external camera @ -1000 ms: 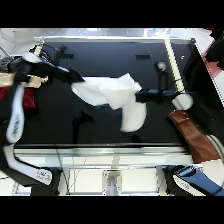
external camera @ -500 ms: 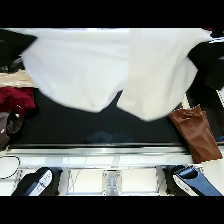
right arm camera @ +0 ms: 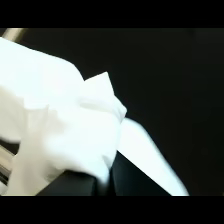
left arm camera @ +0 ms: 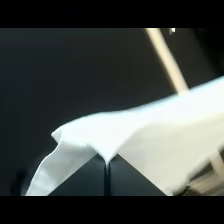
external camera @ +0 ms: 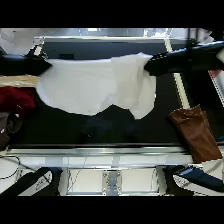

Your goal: Fold the shirts.

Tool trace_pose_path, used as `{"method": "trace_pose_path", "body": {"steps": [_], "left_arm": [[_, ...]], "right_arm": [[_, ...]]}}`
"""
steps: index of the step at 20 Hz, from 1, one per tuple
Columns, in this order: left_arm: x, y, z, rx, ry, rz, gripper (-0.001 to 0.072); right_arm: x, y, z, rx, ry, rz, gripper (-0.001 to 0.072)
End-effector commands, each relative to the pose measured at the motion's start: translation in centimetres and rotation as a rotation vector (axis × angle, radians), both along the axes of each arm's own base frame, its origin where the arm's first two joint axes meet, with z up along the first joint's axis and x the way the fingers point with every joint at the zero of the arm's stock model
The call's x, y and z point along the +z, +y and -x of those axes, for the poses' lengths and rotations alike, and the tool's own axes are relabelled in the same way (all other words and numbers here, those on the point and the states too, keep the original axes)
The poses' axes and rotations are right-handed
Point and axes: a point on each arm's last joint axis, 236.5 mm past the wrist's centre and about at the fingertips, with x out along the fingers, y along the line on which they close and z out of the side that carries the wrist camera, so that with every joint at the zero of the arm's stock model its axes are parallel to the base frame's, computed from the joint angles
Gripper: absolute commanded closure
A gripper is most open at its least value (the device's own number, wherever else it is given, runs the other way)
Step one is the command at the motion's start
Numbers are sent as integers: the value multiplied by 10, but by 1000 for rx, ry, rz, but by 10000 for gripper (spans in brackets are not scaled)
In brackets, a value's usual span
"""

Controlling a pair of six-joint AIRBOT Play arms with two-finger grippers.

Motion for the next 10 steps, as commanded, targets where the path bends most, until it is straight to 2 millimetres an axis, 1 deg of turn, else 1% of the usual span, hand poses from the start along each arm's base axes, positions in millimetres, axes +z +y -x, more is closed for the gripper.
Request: {"method": "trace_pose_path", "body": {"steps": [1, 2, 3, 4, 5, 6, 7, 8, 9, 10], "left_arm": [[-165, -21, -7, -88, 385, -113, 693], [-202, -21, -13, -89, 446, -140, 693], [-235, -23, -18, -57, 511, -120, 686], [-256, -24, -22, -10, 560, -90, 573], [-268, -23, -27, 14, 575, -57, 277], [-268, -20, -36, 47, 558, -22, 133], [-258, -11, -49, 90, 519, 15, 131], [-242, 3, -62, 132, 475, 48, 131], [-217, 21, -75, 184, 415, 90, 131], [-189, 42, -84, 233, 344, 128, 131]], "right_arm": [[-119, 17, -50, -8, 226, 51, 499], [-150, 21, -65, -21, 254, 56, 233], [-172, 24, -77, -38, 271, 50, 163], [-191, 26, -86, -62, 286, 45, 164], [-200, 26, -93, -76, 284, 44, 164], [-202, 21, -98, -85, 265, 59, 164], [-198, 12, -102, -96, 240, 87, 164], [-190, -6, -104, -112, 221, 134, 165], [-179, -27, -103, -131, 210, 186, 165], [-165, -55, -101, -162, 201, 248, 165]]}}
